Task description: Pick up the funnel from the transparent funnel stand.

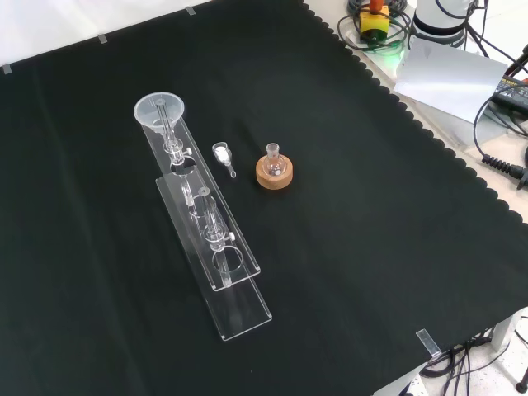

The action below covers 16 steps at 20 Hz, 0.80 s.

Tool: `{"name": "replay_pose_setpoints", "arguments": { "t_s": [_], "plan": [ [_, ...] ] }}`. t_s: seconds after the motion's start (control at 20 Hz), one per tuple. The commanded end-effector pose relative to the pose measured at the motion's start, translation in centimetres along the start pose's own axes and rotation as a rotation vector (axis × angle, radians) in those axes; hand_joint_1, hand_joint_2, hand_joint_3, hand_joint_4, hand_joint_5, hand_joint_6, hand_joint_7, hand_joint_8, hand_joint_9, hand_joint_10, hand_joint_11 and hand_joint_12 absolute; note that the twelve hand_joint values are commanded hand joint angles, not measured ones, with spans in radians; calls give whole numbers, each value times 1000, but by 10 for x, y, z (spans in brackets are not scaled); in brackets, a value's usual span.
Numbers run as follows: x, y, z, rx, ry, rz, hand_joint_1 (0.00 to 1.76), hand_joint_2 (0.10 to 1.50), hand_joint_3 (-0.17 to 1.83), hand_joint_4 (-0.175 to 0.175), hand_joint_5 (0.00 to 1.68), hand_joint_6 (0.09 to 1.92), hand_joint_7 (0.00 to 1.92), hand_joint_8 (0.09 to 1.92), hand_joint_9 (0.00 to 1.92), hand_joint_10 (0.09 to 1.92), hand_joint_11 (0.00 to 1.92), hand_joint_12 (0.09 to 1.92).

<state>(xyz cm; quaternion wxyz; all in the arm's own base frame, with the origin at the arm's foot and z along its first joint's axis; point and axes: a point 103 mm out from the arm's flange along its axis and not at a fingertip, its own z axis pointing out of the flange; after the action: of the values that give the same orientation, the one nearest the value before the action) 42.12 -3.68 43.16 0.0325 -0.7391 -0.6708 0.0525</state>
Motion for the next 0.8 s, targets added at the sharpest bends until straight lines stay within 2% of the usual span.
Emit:
{"name": "replay_pose_setpoints", "arguments": {
  "t_s": [0.05, 0.3, 0.65, 0.8],
  "plan": [
    [-16, 79, 21, 9, -25, -38, 234, 990, 299, 2, 165, 87, 21, 430, 148, 686, 0, 1417],
    [-1, 103, 44, 79, -38, -50, 352, 941, 271, 2, 154, 87, 24, 461, 164, 701, 5, 1435],
    [26, 132, 68, 146, -50, -117, 416, 886, 244, 1, 125, 87, 1, 537, 175, 734, 55, 1464],
    [32, 140, 78, 171, -60, -126, 436, 859, 232, -1, 118, 87, 0, 548, 184, 761, 118, 1487]
  ]
}}
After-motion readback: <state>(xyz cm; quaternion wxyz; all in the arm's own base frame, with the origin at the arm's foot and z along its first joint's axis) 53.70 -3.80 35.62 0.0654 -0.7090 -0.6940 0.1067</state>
